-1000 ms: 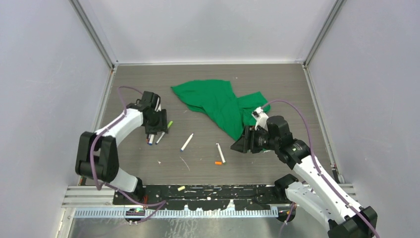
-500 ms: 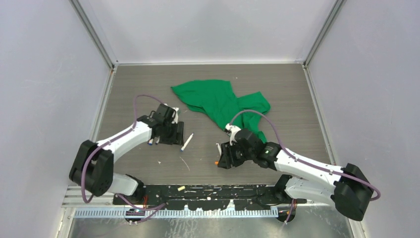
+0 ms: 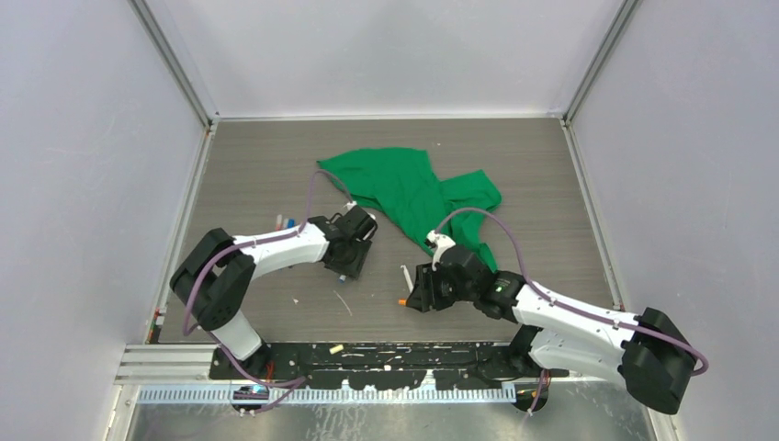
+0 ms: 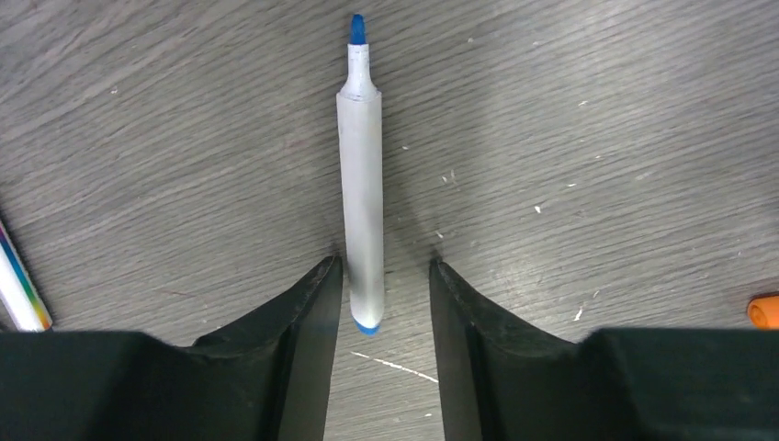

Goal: Insert the pens into the pen caps
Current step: Pick up the pen from the center of the board, then adjust the pen.

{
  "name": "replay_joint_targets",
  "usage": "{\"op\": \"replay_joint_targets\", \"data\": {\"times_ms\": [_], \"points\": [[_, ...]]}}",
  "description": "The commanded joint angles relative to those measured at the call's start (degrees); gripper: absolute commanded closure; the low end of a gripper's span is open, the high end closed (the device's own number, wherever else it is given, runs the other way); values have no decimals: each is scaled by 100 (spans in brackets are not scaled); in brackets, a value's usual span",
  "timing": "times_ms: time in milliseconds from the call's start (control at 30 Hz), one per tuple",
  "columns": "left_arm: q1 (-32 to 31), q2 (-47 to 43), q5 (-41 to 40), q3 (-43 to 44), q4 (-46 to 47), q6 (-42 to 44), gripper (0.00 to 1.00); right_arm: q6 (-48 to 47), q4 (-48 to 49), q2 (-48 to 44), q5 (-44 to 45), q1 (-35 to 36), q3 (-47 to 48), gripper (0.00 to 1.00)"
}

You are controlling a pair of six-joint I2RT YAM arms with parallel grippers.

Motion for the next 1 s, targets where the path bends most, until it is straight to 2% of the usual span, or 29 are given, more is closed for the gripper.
{"op": "replay_joint_targets", "data": {"times_ms": [0,133,200,267,367,467,567,633,767,967], "points": [[-113,242,-450,-61,-140,-152,65,227,264,-260,220,35,-75,50],[-115,279,-350,-228,-43,-260,88,261,183,-447,357,37,-56,51],[-117,152,-268,-306,3,-287,95,316,144,-557,457,30,0,51],[-138,-111,-182,-388,79,-287,99,397,94,-703,584,22,108,51],[-345,-937,-38,-666,532,0,100,538,5,-1022,771,-54,324,49],[-574,-2134,449,-1058,1333,397,100,756,87,-1516,854,-118,493,39],[-650,-3419,1139,-1417,2016,508,100,943,357,-2043,938,-130,567,29],[-670,-3960,1613,-1544,2314,474,100,947,877,-2272,634,-129,574,27],[-676,-4337,2375,-1505,2410,270,100,911,1835,-2171,-63,-122,656,25],[-716,-4422,2863,-1488,2698,-28,100,646,2206,-1539,-432,9,981,26]]}}
